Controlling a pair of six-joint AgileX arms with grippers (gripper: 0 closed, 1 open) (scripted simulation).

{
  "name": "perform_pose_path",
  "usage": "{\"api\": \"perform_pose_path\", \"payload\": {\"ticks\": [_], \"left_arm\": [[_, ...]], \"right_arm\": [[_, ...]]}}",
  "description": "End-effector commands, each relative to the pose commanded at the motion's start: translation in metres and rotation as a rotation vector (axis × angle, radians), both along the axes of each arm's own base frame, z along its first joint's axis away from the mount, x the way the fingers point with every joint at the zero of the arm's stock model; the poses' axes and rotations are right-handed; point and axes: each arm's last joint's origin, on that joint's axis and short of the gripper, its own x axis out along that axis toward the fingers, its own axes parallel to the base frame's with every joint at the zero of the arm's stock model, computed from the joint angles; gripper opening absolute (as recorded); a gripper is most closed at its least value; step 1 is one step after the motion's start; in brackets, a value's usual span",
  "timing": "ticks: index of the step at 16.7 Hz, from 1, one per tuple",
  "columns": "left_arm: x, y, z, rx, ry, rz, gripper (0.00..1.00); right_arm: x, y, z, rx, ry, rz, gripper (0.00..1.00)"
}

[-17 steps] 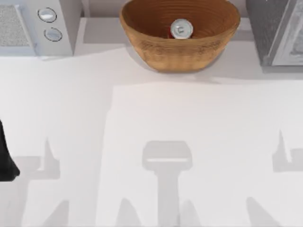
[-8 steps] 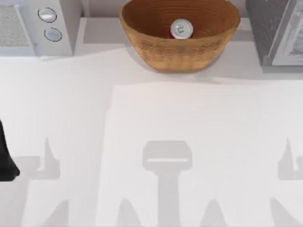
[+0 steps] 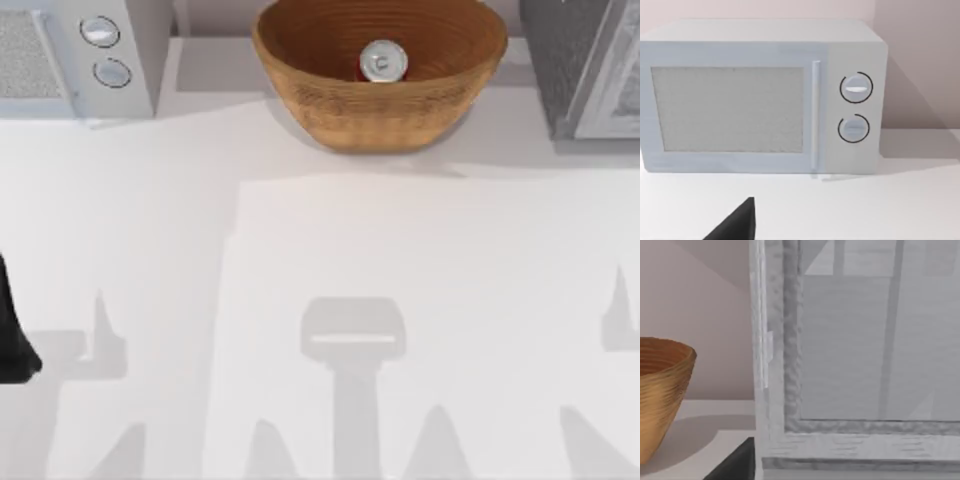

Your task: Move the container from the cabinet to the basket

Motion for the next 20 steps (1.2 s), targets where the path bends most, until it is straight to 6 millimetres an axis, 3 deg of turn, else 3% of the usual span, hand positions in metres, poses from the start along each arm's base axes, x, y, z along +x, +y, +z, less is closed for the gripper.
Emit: {"api": "perform_pose_path", "payload": {"ticks": [3, 6, 9, 13, 16, 20], "left_arm": [[0.000, 0.000, 0.000, 0.000, 0.000, 0.000, 1.00], [0.000, 0.000, 0.000, 0.000, 0.000, 0.000, 1.00], [0.000, 0.000, 0.000, 0.000, 0.000, 0.000, 1.00], [0.000, 0.000, 0.000, 0.000, 0.000, 0.000, 1.00], [0.000, 0.000, 0.000, 0.000, 0.000, 0.000, 1.00], [0.000, 0.000, 0.000, 0.000, 0.000, 0.000, 1.00]], "right_arm": [[0.018, -0.024, 0.011, -0.006, 0.004, 0.004, 1.00], [0.035, -0.060, 0.015, -0.008, 0.015, 0.005, 1.00], [0.045, -0.103, 0.006, -0.003, 0.030, 0.005, 1.00], [0.041, -0.154, -0.014, 0.007, 0.043, 0.003, 1.00], [0.034, -0.175, -0.026, 0.009, 0.046, 0.001, 1.00], [0.032, -0.180, -0.029, 0.009, 0.046, 0.000, 1.00]]}}
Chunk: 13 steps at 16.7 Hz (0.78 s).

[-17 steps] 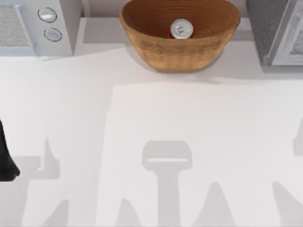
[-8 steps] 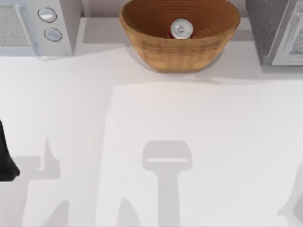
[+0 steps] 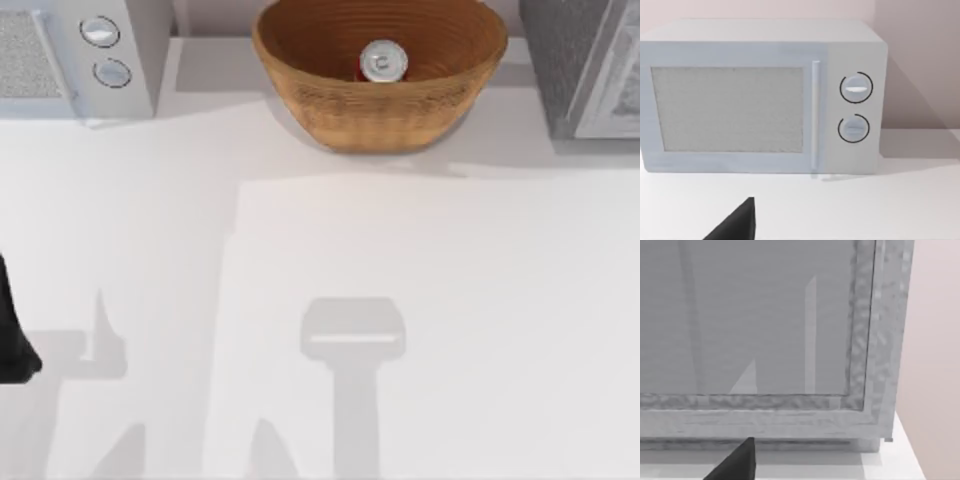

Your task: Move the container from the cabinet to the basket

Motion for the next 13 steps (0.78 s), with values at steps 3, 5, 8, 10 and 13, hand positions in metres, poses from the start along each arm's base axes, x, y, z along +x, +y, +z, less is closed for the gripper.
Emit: {"api": "perform_pose_path", "payload": {"ticks": [3, 5, 8, 10, 13], "left_arm": [[0.000, 0.000, 0.000, 0.000, 0.000, 0.000, 1.00], [0.000, 0.000, 0.000, 0.000, 0.000, 0.000, 1.00], [0.000, 0.000, 0.000, 0.000, 0.000, 0.000, 1.00], [0.000, 0.000, 0.000, 0.000, 0.000, 0.000, 1.00], [0.000, 0.000, 0.000, 0.000, 0.000, 0.000, 1.00]], "right_arm": [[0.000, 0.001, 0.000, 0.003, 0.002, 0.002, 1.00], [0.003, -0.005, 0.005, 0.001, 0.000, 0.000, 1.00], [0.013, -0.025, 0.027, -0.005, -0.002, -0.001, 1.00], [0.021, -0.043, 0.051, -0.002, 0.000, -0.001, 1.00], [0.032, -0.065, 0.102, 0.012, 0.008, 0.000, 1.00]]}}
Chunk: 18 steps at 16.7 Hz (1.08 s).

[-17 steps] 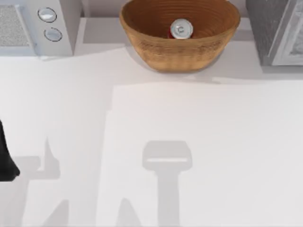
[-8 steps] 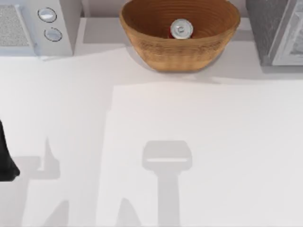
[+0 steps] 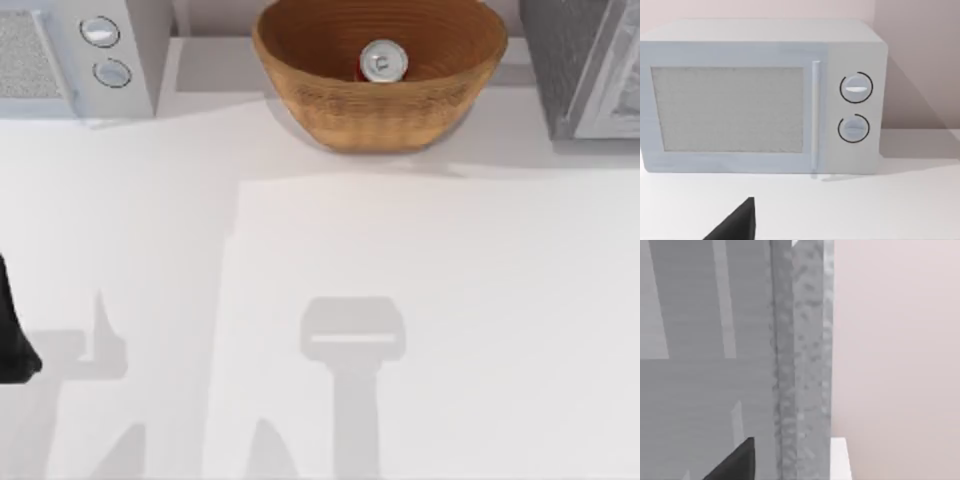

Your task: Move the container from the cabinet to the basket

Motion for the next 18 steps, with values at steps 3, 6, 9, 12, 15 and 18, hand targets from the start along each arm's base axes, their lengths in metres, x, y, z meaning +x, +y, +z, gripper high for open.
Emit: {"api": "perform_pose_path", "payload": {"ticks": [3, 6, 9, 12, 15, 18], "left_arm": [[0.000, 0.000, 0.000, 0.000, 0.000, 0.000, 1.00], [0.000, 0.000, 0.000, 0.000, 0.000, 0.000, 1.00], [0.000, 0.000, 0.000, 0.000, 0.000, 0.000, 1.00], [0.000, 0.000, 0.000, 0.000, 0.000, 0.000, 1.00], [0.000, 0.000, 0.000, 0.000, 0.000, 0.000, 1.00], [0.000, 0.000, 0.000, 0.000, 0.000, 0.000, 1.00]], "right_arm": [[0.004, -0.009, 0.065, 0.013, 0.008, 0.000, 1.00], [0.000, 0.001, 0.133, 0.023, 0.013, 0.001, 1.00], [-0.011, 0.025, 0.190, 0.022, 0.012, 0.001, 1.00], [-0.024, 0.052, 0.231, 0.004, 0.002, 0.001, 1.00], [-0.031, 0.066, 0.247, -0.009, -0.006, 0.001, 1.00], [-0.031, 0.066, 0.248, -0.009, -0.006, 0.001, 1.00]]}}
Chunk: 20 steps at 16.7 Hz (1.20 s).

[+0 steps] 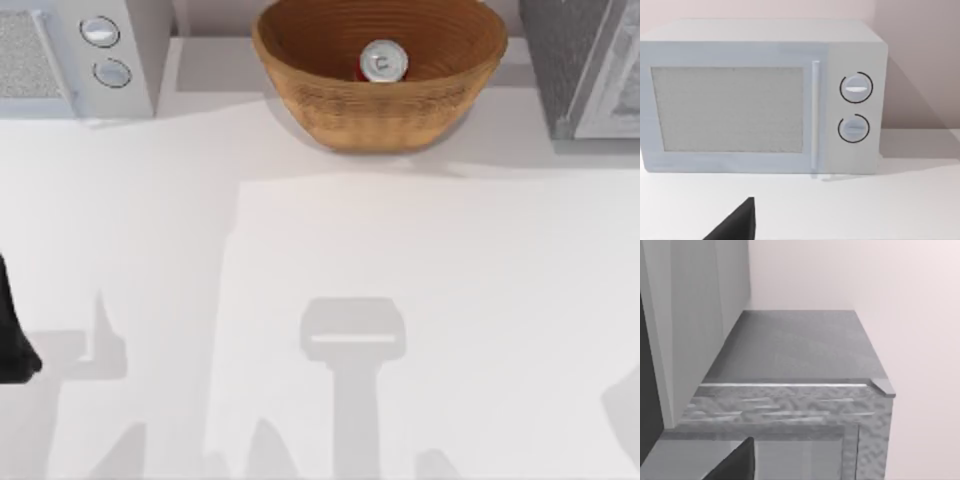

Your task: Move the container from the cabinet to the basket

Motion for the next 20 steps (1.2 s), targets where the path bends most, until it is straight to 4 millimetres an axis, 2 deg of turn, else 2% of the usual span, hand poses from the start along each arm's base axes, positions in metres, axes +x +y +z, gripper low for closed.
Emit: {"api": "perform_pose_path", "payload": {"ticks": [4, 7, 9, 12, 15, 18, 20], "left_arm": [[0.000, 0.000, 0.000, 0.000, 0.000, 0.000, 1.00], [0.000, 0.000, 0.000, 0.000, 0.000, 0.000, 1.00], [0.000, 0.000, 0.000, 0.000, 0.000, 0.000, 1.00], [0.000, 0.000, 0.000, 0.000, 0.000, 0.000, 1.00], [0.000, 0.000, 0.000, 0.000, 0.000, 0.000, 1.00], [0.000, 0.000, 0.000, 0.000, 0.000, 0.000, 1.00], [0.000, 0.000, 0.000, 0.000, 0.000, 0.000, 1.00]], "right_arm": [[0.006, 0.003, 0.001, -0.003, -0.003, -0.003, 1.00], [0.029, 0.019, 0.003, -0.004, -0.006, -0.004, 1.00], [0.052, 0.040, 0.004, -0.002, -0.008, -0.003, 1.00], [0.087, 0.091, 0.005, 0.002, -0.008, -0.003, 1.00], [0.107, 0.157, 0.005, 0.004, -0.007, -0.003, 1.00], [0.105, 0.223, 0.005, 0.004, -0.007, -0.002, 1.00], [0.095, 0.257, 0.004, 0.003, -0.006, -0.002, 1.00]]}}
